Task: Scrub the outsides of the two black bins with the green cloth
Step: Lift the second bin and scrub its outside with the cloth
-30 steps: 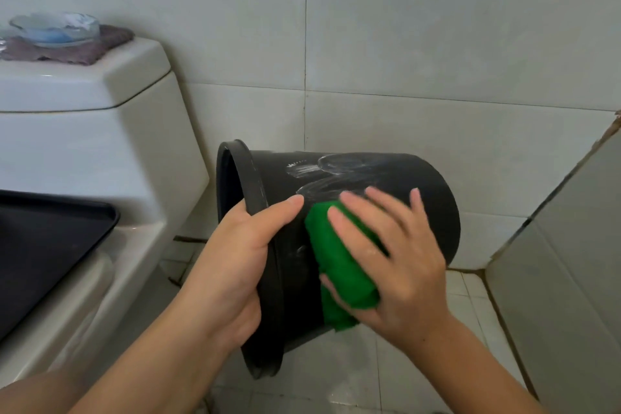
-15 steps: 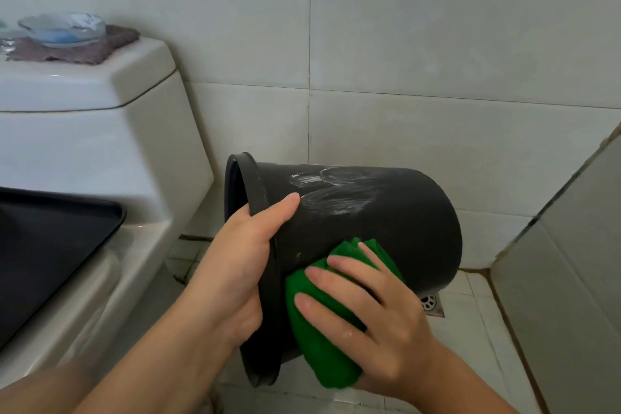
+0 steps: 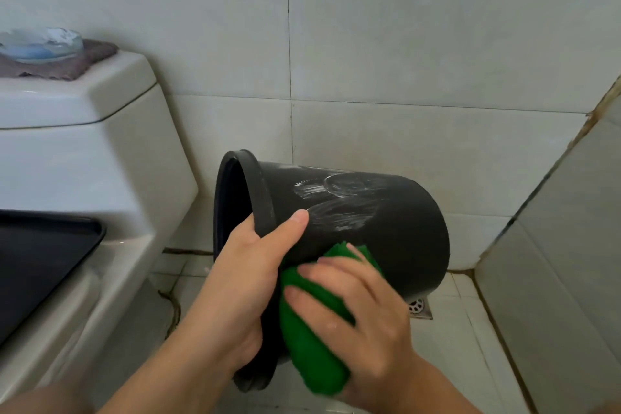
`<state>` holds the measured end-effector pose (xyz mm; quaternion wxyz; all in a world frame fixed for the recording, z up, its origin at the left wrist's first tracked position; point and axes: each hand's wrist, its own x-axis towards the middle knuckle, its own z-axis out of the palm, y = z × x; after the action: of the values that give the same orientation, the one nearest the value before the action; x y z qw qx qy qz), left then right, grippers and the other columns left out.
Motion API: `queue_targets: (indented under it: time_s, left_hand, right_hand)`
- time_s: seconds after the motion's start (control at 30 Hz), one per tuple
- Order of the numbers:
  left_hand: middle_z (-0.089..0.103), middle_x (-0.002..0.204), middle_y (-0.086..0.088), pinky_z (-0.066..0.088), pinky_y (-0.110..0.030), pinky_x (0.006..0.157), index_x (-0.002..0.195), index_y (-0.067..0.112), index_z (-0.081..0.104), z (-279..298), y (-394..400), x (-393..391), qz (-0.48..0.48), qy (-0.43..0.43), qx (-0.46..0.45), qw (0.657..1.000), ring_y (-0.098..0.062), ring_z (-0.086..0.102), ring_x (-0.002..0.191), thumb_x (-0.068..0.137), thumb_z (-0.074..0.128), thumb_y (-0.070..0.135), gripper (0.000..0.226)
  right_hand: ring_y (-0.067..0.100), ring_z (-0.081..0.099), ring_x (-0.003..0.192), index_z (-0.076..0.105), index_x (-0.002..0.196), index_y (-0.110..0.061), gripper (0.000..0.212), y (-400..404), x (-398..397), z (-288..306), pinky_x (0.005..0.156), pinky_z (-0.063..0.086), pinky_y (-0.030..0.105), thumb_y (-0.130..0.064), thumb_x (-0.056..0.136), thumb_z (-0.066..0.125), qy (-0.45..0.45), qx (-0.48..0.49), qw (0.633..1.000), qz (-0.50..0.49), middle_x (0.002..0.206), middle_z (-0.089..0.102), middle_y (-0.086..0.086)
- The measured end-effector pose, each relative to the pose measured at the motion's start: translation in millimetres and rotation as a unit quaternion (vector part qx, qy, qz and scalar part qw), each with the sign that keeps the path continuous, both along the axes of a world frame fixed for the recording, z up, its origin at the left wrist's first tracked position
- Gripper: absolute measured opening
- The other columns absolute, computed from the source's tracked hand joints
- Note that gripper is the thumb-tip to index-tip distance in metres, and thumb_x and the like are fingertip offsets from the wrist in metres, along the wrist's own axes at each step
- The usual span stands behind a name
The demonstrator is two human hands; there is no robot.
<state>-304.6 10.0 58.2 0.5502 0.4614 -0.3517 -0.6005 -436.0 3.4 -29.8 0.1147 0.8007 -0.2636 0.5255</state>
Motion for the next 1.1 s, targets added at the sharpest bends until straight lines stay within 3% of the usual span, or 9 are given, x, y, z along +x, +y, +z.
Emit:
queue_targets:
  time_s: [0.13, 0.23, 0.47, 0.57, 0.67, 0.77, 0.83, 0.93, 1.1]
  left_hand:
    - [0.078, 0.095, -0.009, 0.058, -0.023, 0.062, 0.104, 0.010, 0.071, 2, 1, 2, -0.014, 0.009, -0.020, 1.000, -0.018, 0.075, 0.081, 0.075, 0.060, 0.025, 0.034]
    - [0.078, 0.098, -0.010, 0.059, -0.024, 0.063, 0.108, 0.009, 0.070, 5, 3, 2, -0.015, 0.025, -0.033, 0.999, -0.021, 0.075, 0.084, 0.075, 0.060, 0.023, 0.038]
    - [0.077, 0.107, -0.004, 0.060, -0.030, 0.080, 0.116, 0.014, 0.068, 10, 4, 5, -0.018, 0.005, -0.050, 0.999, -0.022, 0.074, 0.098, 0.077, 0.060, 0.025, 0.042]
    - [0.078, 0.102, -0.003, 0.061, -0.034, 0.077, 0.111, 0.017, 0.070, 7, 3, 7, -0.002, -0.012, -0.039, 0.999, -0.021, 0.075, 0.094, 0.075, 0.061, 0.026, 0.039]
    - [0.078, 0.101, -0.003, 0.054, -0.039, 0.084, 0.108, 0.017, 0.071, 5, 2, 9, 0.009, -0.028, -0.032, 0.999, -0.021, 0.075, 0.095, 0.073, 0.062, 0.027, 0.038]
    - [0.078, 0.099, -0.002, 0.054, -0.038, 0.083, 0.107, 0.017, 0.072, 3, 4, 9, 0.012, -0.036, -0.038, 0.999, -0.019, 0.075, 0.093, 0.073, 0.061, 0.026, 0.036]
    - [0.079, 0.097, -0.002, 0.054, -0.035, 0.079, 0.105, 0.017, 0.072, 1, 5, 7, 0.010, -0.036, -0.043, 0.998, -0.019, 0.075, 0.091, 0.072, 0.061, 0.025, 0.035]
    - [0.078, 0.097, -0.004, 0.055, -0.039, 0.081, 0.098, 0.017, 0.075, -4, 6, 2, 0.015, -0.043, -0.055, 0.997, -0.022, 0.075, 0.092, 0.072, 0.062, 0.025, 0.031]
    - [0.078, 0.099, -0.005, 0.055, -0.034, 0.080, 0.095, 0.024, 0.076, -10, 5, 2, -0.021, -0.072, -0.090, 0.993, -0.020, 0.074, 0.095, 0.079, 0.075, 0.022, 0.017]
  right_hand:
    - [0.025, 0.060, 0.114, 0.063, 0.118, -0.021, 0.025, -7, -7, -1, 0.100, 0.048, 0.048, -0.023, 0.094, 0.060, 0.037, -0.047, 0.998, 0.006, 0.122, 0.060, 0.006]
    - [0.029, 0.058, 0.116, 0.061, 0.122, -0.019, 0.029, -17, -14, 9, 0.100, 0.047, 0.050, -0.026, 0.095, 0.053, 0.008, -0.030, 0.999, -0.021, 0.125, 0.057, 0.008]
    - [0.027, 0.057, 0.112, 0.064, 0.124, -0.011, 0.049, -51, -40, 24, 0.098, 0.040, 0.018, -0.029, 0.080, 0.056, -0.159, 0.186, 0.957, -0.158, 0.120, 0.062, 0.007]
    - [0.024, 0.051, 0.122, 0.057, 0.133, -0.012, 0.058, -50, -36, 13, 0.103, 0.037, 0.021, -0.044, 0.085, 0.054, -0.119, 0.213, 0.956, -0.161, 0.131, 0.055, 0.006]
    - [0.016, 0.040, 0.133, 0.047, 0.141, -0.023, 0.065, -42, -30, 6, 0.108, 0.031, 0.023, -0.065, 0.096, 0.029, -0.108, 0.231, 0.959, -0.119, 0.145, 0.046, 0.000]
    - [0.011, 0.042, 0.132, 0.053, 0.131, -0.037, 0.043, -42, -25, 8, 0.110, 0.033, 0.025, -0.051, 0.100, 0.028, -0.211, 0.268, 0.936, -0.087, 0.140, 0.051, -0.011]
    - [0.010, 0.049, 0.124, 0.061, 0.124, -0.034, 0.036, -39, -18, 11, 0.105, 0.040, 0.029, -0.040, 0.094, 0.043, -0.233, 0.247, 0.934, -0.109, 0.130, 0.058, -0.010]
    - [0.020, 0.056, 0.114, 0.067, 0.119, -0.016, 0.035, -27, -3, 14, 0.099, 0.044, 0.036, -0.029, 0.088, 0.055, -0.170, 0.145, 0.969, -0.106, 0.122, 0.063, 0.005]
    - [0.023, 0.059, 0.106, 0.072, 0.110, -0.009, 0.030, -22, 0, 26, 0.092, 0.050, 0.038, -0.025, 0.092, 0.055, -0.092, 0.027, 0.994, -0.055, 0.110, 0.066, 0.014]
